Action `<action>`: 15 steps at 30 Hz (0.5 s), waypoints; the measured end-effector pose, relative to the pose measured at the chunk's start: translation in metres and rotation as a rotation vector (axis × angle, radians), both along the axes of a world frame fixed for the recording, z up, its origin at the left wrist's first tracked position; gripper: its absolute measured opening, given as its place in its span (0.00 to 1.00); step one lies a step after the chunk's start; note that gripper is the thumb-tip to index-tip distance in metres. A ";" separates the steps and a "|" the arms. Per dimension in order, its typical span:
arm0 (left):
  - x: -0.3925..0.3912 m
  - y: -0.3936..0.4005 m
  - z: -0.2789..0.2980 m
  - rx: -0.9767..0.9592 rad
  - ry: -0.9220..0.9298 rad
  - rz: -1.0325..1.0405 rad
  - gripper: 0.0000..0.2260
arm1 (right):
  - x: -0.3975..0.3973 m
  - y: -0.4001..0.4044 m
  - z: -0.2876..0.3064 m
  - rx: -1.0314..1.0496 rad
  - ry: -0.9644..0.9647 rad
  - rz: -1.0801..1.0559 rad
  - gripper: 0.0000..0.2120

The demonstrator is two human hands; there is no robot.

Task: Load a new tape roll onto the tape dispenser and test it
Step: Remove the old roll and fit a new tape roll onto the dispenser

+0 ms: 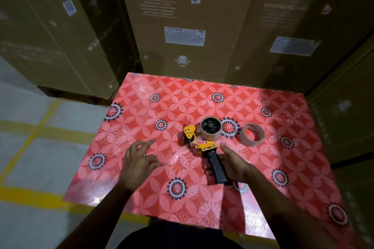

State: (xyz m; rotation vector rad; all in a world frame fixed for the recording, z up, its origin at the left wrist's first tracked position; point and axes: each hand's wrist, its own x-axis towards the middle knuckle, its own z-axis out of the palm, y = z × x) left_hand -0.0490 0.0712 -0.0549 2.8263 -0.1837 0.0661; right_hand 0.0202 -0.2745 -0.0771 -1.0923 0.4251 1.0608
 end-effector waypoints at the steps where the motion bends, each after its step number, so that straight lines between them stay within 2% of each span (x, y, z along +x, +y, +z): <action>1: -0.004 0.002 0.002 0.003 0.001 0.024 0.05 | 0.001 0.003 -0.001 0.133 0.055 0.001 0.43; 5: -0.027 0.013 -0.002 -0.023 -0.064 0.071 0.06 | 0.005 0.011 -0.004 0.393 0.210 0.041 0.51; 9: -0.055 0.025 -0.013 -0.032 -0.155 0.074 0.07 | 0.000 0.026 -0.016 0.495 0.240 -0.014 0.56; 11: -0.069 0.027 -0.018 -0.041 -0.199 0.098 0.06 | -0.004 0.036 -0.017 0.499 0.242 -0.064 0.55; 15: -0.087 0.026 -0.024 -0.027 -0.162 0.169 0.10 | -0.009 0.056 -0.003 0.452 0.296 -0.112 0.42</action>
